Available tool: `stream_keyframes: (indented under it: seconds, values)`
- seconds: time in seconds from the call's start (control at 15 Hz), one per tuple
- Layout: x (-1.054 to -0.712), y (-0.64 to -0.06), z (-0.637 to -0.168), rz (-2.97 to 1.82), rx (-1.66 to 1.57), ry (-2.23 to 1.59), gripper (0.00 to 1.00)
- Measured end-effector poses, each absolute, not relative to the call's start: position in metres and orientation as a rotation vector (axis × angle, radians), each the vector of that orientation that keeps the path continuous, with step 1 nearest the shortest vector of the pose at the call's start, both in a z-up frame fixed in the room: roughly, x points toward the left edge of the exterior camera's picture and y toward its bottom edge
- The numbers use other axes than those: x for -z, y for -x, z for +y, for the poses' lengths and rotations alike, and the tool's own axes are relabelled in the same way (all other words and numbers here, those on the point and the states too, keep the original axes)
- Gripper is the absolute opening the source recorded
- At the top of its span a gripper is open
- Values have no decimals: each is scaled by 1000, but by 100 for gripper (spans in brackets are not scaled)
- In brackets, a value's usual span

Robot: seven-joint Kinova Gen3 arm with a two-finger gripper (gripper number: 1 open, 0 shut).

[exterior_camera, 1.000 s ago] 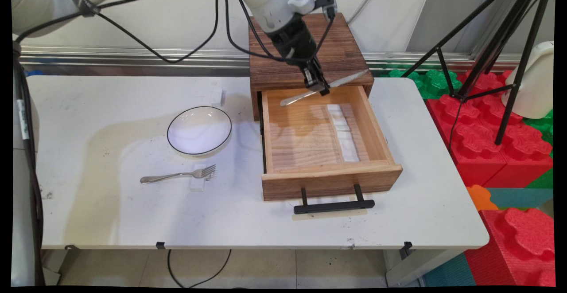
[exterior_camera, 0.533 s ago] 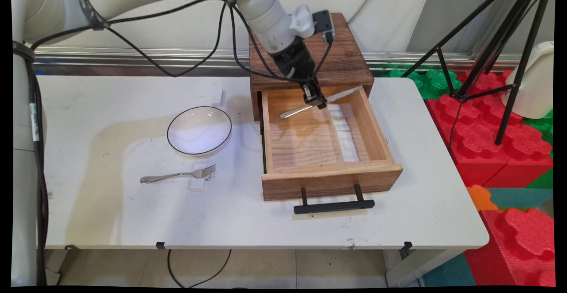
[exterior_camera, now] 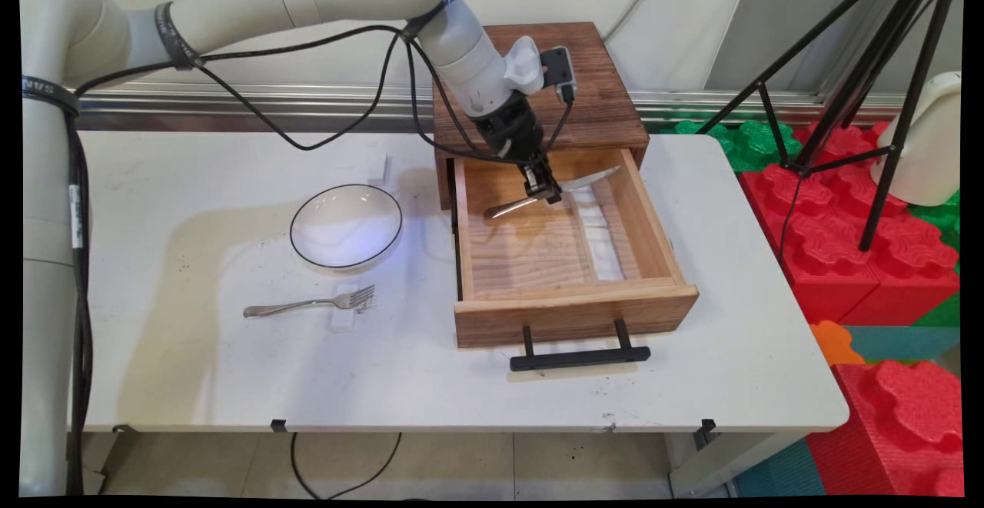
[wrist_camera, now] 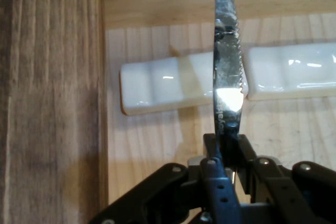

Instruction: Place the picked object into the drawer

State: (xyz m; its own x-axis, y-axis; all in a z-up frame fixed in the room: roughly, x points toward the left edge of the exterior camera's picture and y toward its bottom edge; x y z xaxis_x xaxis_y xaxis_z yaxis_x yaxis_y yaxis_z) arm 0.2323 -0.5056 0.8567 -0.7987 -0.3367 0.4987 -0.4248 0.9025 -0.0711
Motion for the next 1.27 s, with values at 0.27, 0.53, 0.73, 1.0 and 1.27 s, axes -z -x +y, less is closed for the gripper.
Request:
stream_keyframes:
  seconds: [0.27, 0.53, 0.73, 1.0, 1.27]
  values:
    - [-842, -230, -511, -2579, -246, -567, 0]
    - [-831, -227, -516, -2580, -246, -583, 0]
    - [-824, -226, -518, -2582, -244, -595, 100]
    - [-816, -221, -523, -2580, -249, -602, 100]
    - [-815, -222, -524, -2574, -267, -609, 100]
